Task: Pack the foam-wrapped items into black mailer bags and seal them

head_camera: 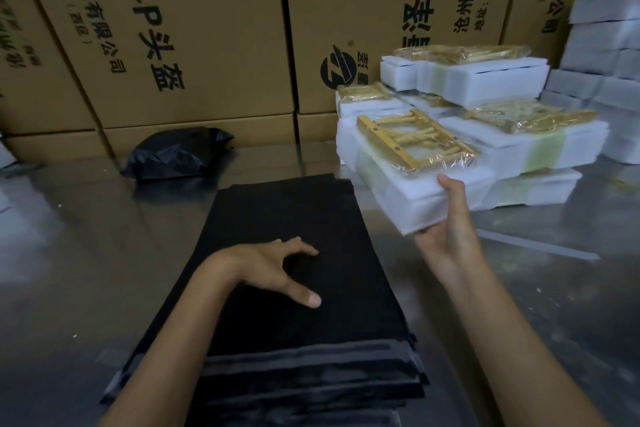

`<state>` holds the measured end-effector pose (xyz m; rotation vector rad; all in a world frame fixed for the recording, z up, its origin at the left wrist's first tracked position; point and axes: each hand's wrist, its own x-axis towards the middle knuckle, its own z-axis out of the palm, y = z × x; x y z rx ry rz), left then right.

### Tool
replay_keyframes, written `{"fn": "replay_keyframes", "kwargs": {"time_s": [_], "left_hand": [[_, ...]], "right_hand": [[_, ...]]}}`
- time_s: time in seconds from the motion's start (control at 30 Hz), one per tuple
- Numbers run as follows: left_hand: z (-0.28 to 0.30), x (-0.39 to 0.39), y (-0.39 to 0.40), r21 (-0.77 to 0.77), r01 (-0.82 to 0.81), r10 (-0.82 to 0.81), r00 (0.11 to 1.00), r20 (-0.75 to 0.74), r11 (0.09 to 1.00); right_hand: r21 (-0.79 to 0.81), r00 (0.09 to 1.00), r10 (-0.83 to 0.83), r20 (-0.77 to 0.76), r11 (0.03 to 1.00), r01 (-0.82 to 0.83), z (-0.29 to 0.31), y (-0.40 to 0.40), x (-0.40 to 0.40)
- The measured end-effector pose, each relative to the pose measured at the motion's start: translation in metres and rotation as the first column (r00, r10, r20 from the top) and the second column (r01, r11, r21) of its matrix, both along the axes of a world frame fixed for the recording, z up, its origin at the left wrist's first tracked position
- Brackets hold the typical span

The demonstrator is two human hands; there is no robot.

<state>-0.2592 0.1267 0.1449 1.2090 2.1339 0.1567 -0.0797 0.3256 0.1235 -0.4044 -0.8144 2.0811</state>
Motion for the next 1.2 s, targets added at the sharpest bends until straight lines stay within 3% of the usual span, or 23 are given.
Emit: {"fn": "replay_keyframes", "kwargs": {"time_s": [0.1, 0.33, 0.5, 0.63, 0.83, 1.0, 1.2], "left_hand": [[-0.024, -0.003, 0.0, 0.06, 0.054, -0.051, 0.997, -0.058, 0.997], [-0.046, -0.016, 0.032, 0.221, -0.068, 0.094, 0.989, -0.111, 0.973], [-0.052, -0.016, 0.054, 0.429, -0.151, 0.252, 0.949, -0.189, 0.89], [-0.039, -0.011, 0.046, 0.578, -0.095, 0.204, 0.971, -0.127, 0.81], [-0.027, -0.017, -0.001, 0.345, -0.022, 0.047, 0.997, -0.064, 0.938], [-0.03, -0.011, -0.007, 0.501, 0.027, 0.084, 0.977, -0.198, 0.865], [-0.023, -0.013, -0.022, 0.372, 0.028, 0.029, 0.988, -0.148, 0.928]], "right_hand": [[-0.039, 1.0, 0.002, -0.009, 0.999, -0.002, -0.004, -0.009, 0.0], [-0.008, 0.996, 0.065, 0.061, 0.998, -0.065, -0.009, -0.019, 0.004], [0.029, 0.99, 0.054, 0.131, 0.998, -0.058, -0.008, -0.019, 0.005], [0.075, 0.985, 0.05, 0.164, 0.995, -0.063, -0.006, -0.018, 0.008], [0.131, 0.971, 0.006, 0.238, 0.991, -0.038, -0.004, -0.015, 0.012], [0.137, 0.968, 0.007, 0.252, 0.99, -0.042, -0.003, -0.018, 0.015], [0.147, 0.969, 0.019, 0.247, 0.987, -0.057, -0.003, -0.022, 0.013]]}}
